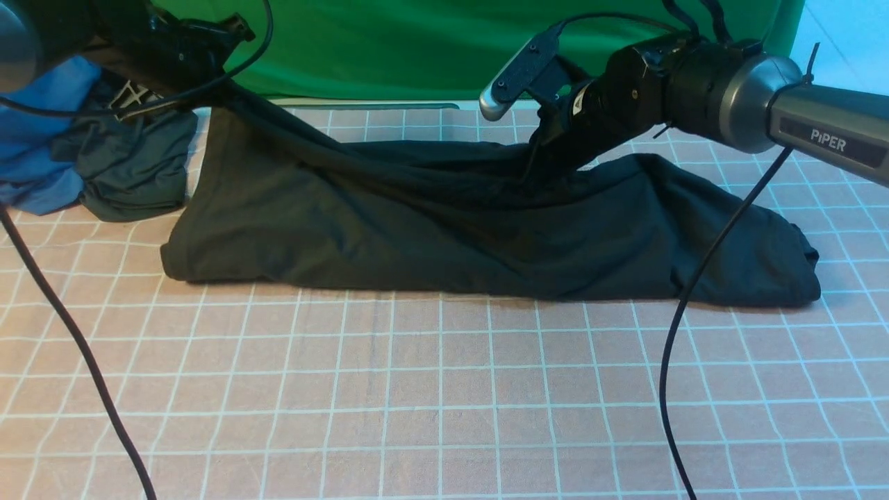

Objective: Fold a long-sleeved shirt over a pink coffee tablecloth.
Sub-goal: 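Fold the black garment in half by bringing its near edge over to the far edge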

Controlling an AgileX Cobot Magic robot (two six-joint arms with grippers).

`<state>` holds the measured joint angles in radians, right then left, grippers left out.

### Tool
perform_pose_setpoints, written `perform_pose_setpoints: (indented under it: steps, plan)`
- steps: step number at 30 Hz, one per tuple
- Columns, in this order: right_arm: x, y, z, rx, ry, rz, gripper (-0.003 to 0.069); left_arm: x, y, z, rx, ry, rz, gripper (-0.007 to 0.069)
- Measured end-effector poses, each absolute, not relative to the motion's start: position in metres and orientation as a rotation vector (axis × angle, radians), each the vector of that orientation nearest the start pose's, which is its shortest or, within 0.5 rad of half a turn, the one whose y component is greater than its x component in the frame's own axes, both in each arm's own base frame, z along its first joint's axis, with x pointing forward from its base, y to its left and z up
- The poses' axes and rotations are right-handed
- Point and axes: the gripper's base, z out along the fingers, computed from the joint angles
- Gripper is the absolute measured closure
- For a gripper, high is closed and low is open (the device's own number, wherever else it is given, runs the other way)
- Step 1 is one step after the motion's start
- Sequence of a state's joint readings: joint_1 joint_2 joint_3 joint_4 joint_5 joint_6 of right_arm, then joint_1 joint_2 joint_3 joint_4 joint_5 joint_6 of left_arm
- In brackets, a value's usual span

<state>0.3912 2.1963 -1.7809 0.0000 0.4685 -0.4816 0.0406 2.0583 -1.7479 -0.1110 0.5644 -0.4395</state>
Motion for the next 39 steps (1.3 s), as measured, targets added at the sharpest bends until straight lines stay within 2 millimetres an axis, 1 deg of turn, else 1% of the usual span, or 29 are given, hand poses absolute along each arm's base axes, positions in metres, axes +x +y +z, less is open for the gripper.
perform_pose_setpoints:
  steps: [5,8,9,10,12,13,15,17,18,20,23,25,31,39]
  plan:
    - [0.470,0.194,0.205,-0.975,2.102,-0.044,0.0598,0.483,0.014,0.247,-0.654,2.294,-0.309,0.0577]
    - [0.472,0.194,0.204,-0.968,2.088,-0.045,0.0569,0.483,0.014,0.245,-0.656,2.302,-0.307,0.0577]
    - [0.473,0.195,0.204,-0.962,2.075,-0.046,0.0513,0.483,0.014,0.245,-0.656,2.304,-0.307,0.0577]
    - [0.474,0.195,0.205,-0.956,2.061,-0.046,0.0474,0.483,0.014,0.245,-0.656,2.304,-0.307,0.0577]
    - [0.476,0.195,0.207,-0.938,2.026,-0.048,0.0362,0.482,0.014,0.245,-0.658,2.313,-0.306,0.0577]
    - [0.477,0.195,0.208,-0.934,2.020,-0.049,0.0330,0.482,0.014,0.244,-0.659,2.316,-0.305,0.0577]
    - [0.478,0.193,0.212,-0.924,2.025,-0.048,0.0235,0.482,0.014,0.244,-0.661,2.325,-0.304,0.0577]
    - [0.477,0.192,0.218,-0.934,2.059,-0.046,0.0190,0.481,0.014,0.243,-0.662,2.333,-0.303,0.0577]
    - [0.477,0.192,0.219,-0.935,2.064,-0.046,0.0188,0.481,0.014,0.243,-0.662,2.333,-0.303,0.0577]
    - [0.470,0.189,0.227,-0.962,2.125,-0.043,0.0181,0.480,0.014,0.243,-0.664,2.340,-0.302,0.0577]
    - [0.464,0.186,0.232,-0.993,2.184,-0.042,0.0197,0.480,0.014,0.243,-0.665,2.345,-0.301,0.0577]
    - [0.461,0.185,0.228,-1.035,2.215,-0.049,0.0211,0.480,0.014,0.243,-0.665,2.345,-0.301,0.0577]
    - [0.464,0.186,0.199,-1.113,2.273,-0.058,0.0214,0.480,0.014,0.243,-0.665,2.348,-0.301,0.0577]
    - [0.468,0.190,0.192,-1.158,2.207,-0.082,0.0214,0.480,0.014,0.243,-0.668,2.346,-0.305,0.0577]
